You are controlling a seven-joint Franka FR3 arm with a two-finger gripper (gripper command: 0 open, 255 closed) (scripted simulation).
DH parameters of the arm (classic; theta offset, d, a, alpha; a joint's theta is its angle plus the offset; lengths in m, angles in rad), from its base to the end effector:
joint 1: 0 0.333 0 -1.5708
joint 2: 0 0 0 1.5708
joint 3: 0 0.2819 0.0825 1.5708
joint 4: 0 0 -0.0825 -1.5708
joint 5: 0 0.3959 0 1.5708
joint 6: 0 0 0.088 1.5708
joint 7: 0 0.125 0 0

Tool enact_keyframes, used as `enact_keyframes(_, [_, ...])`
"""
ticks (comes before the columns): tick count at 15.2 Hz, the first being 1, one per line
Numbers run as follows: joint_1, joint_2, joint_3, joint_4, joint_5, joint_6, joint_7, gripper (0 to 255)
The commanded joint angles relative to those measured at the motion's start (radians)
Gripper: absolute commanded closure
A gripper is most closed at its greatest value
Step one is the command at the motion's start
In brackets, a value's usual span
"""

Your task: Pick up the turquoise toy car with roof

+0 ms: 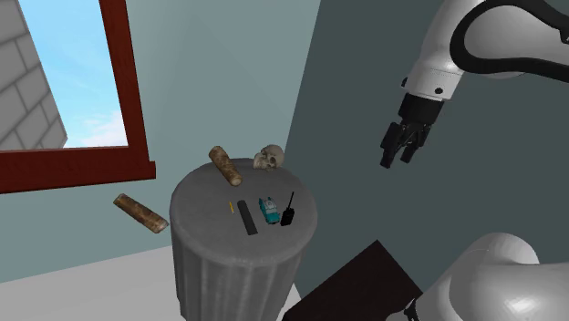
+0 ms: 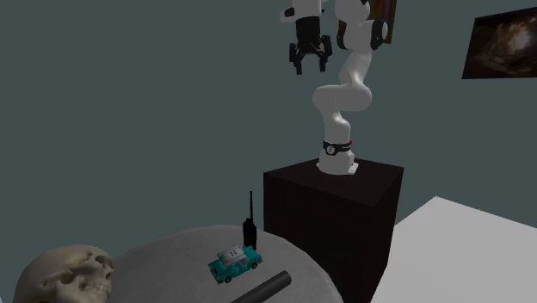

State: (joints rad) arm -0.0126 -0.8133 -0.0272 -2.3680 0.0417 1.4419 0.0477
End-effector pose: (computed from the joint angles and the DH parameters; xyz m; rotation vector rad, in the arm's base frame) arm 0.3197 -0.0085 0.5415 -3.0741 0.1151 0.1747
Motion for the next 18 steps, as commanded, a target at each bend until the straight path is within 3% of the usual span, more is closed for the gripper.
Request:
enact_keyframes(1, [0.000,0.000,0.000,0.000,0.000,0.000,0.000,0])
enact_keyframes(10, [0.003,0.223,0.018,-0.094,0.013,0.319,0.014,0])
enact_keyframes(18, [0.007,0.499,0.030,-0.078,0.021,0.581,0.026,0])
